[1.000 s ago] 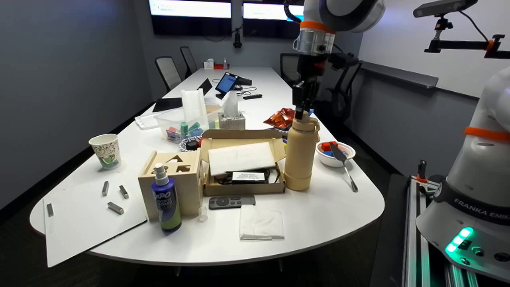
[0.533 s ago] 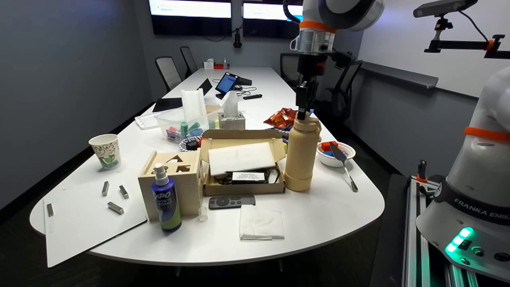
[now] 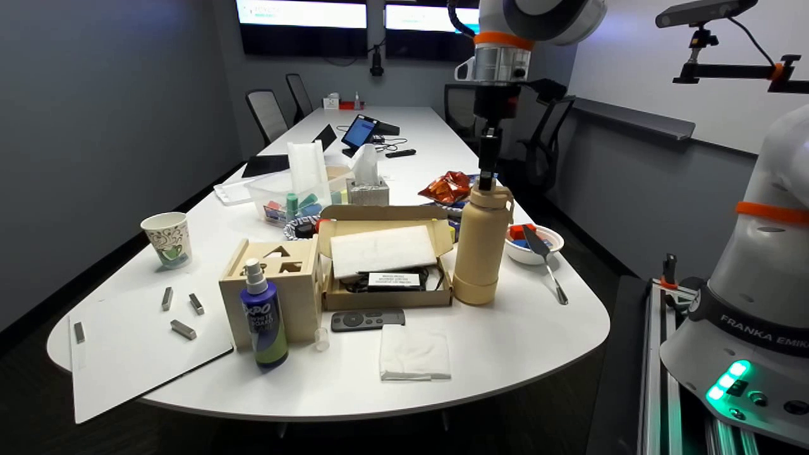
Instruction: Rotate the lid on the beige bottle.
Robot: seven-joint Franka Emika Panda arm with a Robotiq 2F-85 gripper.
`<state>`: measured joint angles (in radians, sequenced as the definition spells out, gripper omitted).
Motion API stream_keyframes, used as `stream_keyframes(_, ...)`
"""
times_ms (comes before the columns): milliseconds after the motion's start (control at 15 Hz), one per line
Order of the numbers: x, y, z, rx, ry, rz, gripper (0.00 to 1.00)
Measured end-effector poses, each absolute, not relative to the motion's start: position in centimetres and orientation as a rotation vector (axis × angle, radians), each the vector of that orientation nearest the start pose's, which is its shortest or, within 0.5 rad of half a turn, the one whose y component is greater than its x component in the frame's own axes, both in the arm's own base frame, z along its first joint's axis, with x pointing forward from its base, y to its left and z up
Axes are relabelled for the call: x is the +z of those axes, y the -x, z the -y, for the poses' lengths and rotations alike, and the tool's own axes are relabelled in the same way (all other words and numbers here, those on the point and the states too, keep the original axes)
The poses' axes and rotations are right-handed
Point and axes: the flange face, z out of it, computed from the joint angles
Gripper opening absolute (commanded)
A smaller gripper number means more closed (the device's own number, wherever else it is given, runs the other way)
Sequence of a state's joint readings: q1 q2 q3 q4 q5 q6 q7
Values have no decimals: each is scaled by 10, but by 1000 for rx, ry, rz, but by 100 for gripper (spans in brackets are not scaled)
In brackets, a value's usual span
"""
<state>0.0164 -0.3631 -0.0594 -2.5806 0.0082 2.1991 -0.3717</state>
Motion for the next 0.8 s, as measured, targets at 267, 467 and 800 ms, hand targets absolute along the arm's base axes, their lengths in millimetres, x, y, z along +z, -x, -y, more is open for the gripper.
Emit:
stream_keyframes(267,383,-409,16,42,3034,653,21)
stream_keyframes(467,383,-411,16,56,3002,761,21)
stream_keyframes(800,383,-413,17,77,2954,895,21)
